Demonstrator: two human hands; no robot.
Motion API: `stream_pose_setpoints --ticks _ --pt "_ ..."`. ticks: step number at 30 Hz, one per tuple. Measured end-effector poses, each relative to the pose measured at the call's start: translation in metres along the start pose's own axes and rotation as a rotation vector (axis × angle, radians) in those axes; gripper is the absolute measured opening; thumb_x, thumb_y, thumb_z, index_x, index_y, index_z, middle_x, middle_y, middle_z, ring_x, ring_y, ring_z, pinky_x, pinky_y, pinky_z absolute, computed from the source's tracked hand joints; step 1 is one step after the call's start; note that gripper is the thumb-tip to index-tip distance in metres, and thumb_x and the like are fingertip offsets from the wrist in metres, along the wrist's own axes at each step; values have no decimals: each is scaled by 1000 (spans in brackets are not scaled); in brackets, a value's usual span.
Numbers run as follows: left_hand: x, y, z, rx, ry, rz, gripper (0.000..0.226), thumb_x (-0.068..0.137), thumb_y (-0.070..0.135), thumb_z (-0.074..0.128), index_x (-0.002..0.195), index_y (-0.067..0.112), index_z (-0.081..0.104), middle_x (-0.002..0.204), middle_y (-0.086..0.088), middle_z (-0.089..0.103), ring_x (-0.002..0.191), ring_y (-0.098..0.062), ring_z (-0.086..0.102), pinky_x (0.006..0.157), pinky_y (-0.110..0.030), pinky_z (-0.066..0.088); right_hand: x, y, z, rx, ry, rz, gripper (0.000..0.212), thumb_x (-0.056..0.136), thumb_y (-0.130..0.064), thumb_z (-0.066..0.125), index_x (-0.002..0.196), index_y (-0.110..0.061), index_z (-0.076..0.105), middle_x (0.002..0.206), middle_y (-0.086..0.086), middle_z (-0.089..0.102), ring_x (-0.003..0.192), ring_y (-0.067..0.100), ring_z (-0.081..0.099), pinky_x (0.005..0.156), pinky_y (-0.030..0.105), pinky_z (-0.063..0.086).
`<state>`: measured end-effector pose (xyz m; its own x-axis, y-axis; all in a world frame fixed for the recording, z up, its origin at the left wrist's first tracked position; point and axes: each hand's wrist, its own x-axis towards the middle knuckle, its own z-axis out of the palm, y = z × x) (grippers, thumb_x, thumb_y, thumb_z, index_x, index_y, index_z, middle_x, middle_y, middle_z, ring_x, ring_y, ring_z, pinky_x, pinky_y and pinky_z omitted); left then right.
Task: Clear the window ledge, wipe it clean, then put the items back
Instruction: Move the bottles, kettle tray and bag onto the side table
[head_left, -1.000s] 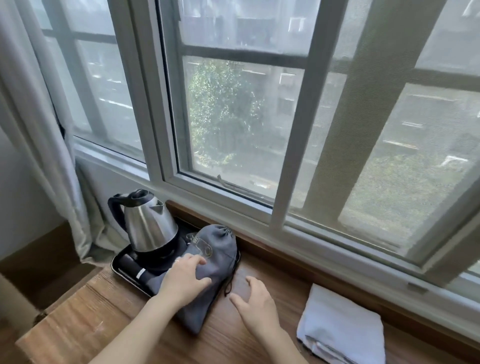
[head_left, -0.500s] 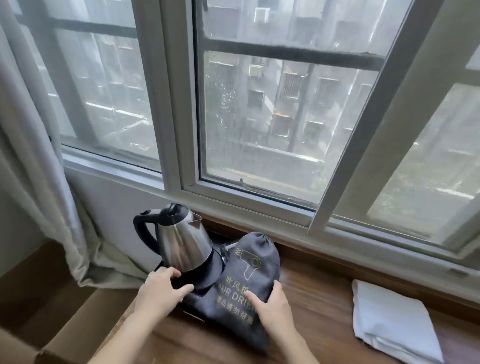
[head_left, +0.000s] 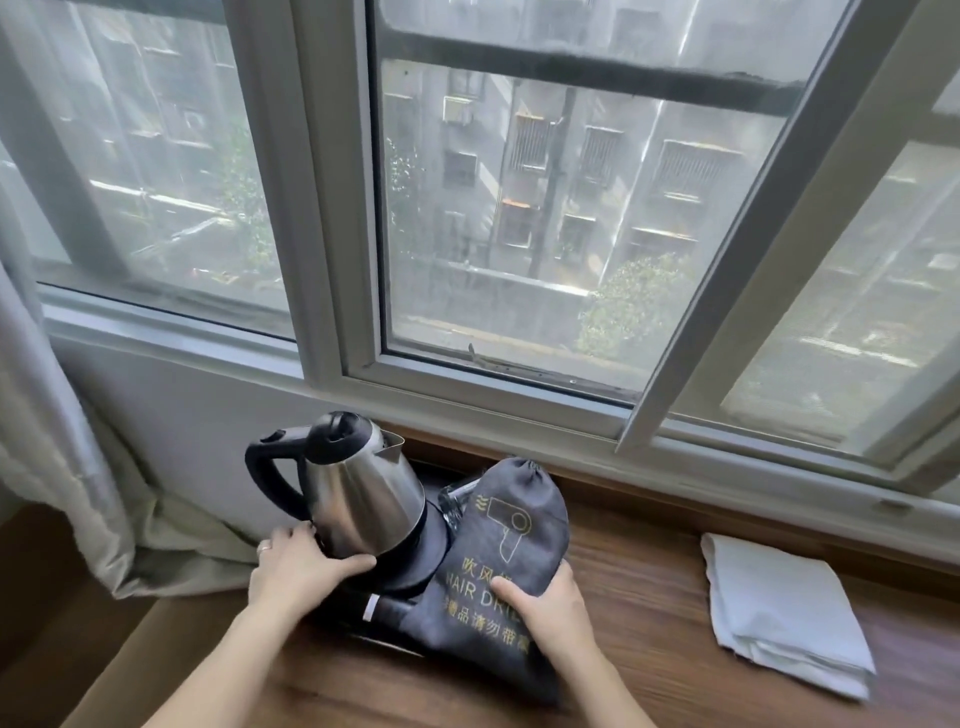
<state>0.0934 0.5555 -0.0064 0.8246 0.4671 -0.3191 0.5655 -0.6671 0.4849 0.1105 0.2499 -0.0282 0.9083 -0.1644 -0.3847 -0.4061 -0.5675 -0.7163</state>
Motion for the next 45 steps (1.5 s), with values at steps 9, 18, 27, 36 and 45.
stream_pose_setpoints --ticks 9,18,27,36,45 --pt "24 -9 -1 -134 -157 30 100 40 78 79 119 20 60 124 -2 65 122 -26 54 98 -33 40 -5 -17 4 -69 36 68 129 43 -87 61 146 -12 36 139 14 50 132 34 41 112 42 32" --pt "36 -8 7 -231 -208 6 109 22 74 83 115 20 62 118 -8 64 121 -31 52 103 -37 40 0 -17 9 48 57 124 118 55 -68 83 147 -13 34 140 14 45 135 32 36 114 43 30" --pt "61 -32 35 -386 -265 -7 95 15 69 90 98 26 70 104 1 71 108 -19 62 100 -41 49 0 -8 11 150 135 109 112 49 -61 87 143 -18 43 133 11 50 131 30 41 111 44 35" --pt "56 -24 35 -366 -227 26 93 16 71 89 95 25 72 99 0 72 104 -17 63 97 -40 51 -6 -4 5 188 176 65 122 39 -71 80 142 -18 44 134 10 51 130 30 40 111 46 35" --pt "20 12 22 -442 -231 144 90 23 60 94 99 20 69 98 3 72 101 -13 64 91 -33 52 -25 0 -28 217 213 49 127 35 -76 74 143 -18 42 135 9 50 132 30 39 111 46 36"
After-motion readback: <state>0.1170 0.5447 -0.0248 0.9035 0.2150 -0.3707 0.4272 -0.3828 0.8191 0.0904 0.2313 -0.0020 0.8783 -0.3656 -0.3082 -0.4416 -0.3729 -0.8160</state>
